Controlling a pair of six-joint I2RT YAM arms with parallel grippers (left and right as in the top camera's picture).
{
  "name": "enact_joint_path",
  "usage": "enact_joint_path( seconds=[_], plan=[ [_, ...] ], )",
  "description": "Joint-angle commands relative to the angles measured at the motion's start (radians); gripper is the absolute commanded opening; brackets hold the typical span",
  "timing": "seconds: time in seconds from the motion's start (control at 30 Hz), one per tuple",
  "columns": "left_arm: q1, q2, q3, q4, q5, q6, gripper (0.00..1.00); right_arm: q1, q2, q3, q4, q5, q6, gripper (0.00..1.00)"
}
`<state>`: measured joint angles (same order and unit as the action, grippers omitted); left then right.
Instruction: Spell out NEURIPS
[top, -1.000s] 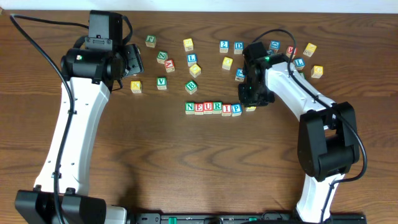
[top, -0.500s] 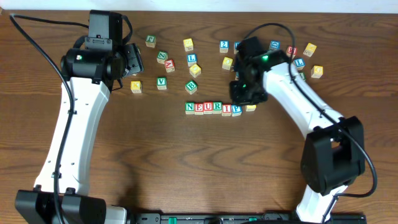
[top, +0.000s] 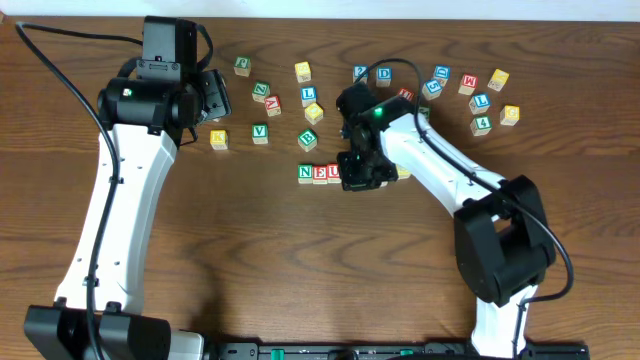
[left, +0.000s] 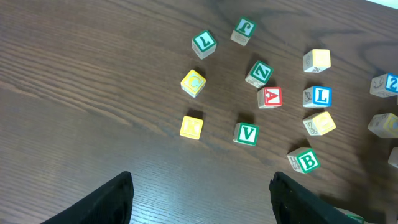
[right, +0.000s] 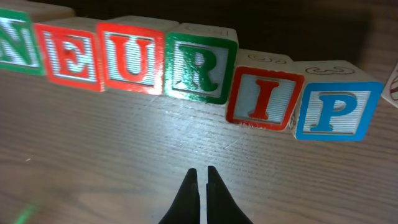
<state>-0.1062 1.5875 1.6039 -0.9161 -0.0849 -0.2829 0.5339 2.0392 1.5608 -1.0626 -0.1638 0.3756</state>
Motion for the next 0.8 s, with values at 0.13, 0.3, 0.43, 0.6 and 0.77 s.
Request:
enact_joint_path(
  seconds=[0.13,0.3,0.43,0.6,0.77],
  plan=[
    [0.005,-0.005,0.003,0.003,-0.013,0.017,0.69,0.012,0.044,-0.004,-0.01,0.11,0.04,0.01],
    [0.005,-0.005,0.003,0.005,-0.013,0.017,0.69,0.011,0.088,-0.004,0.009,0.116,0.04,0.01],
    [0.005,-0.005,0.003,0.005,-0.013,0.017,0.69,0.01,0.089,-0.004,0.027,0.132,0.04,0.01],
    [0.005,-0.005,0.003,0.005,-0.013,0.017,0.69,0.008,0.09,-0.004,0.038,0.133,0.04,0.02],
    [0.005,-0.005,0.003,0.005,-0.013,0.016,0.69,0.007,0.09,-0.004,0.055,0.147,0.039,0.02]
  ],
)
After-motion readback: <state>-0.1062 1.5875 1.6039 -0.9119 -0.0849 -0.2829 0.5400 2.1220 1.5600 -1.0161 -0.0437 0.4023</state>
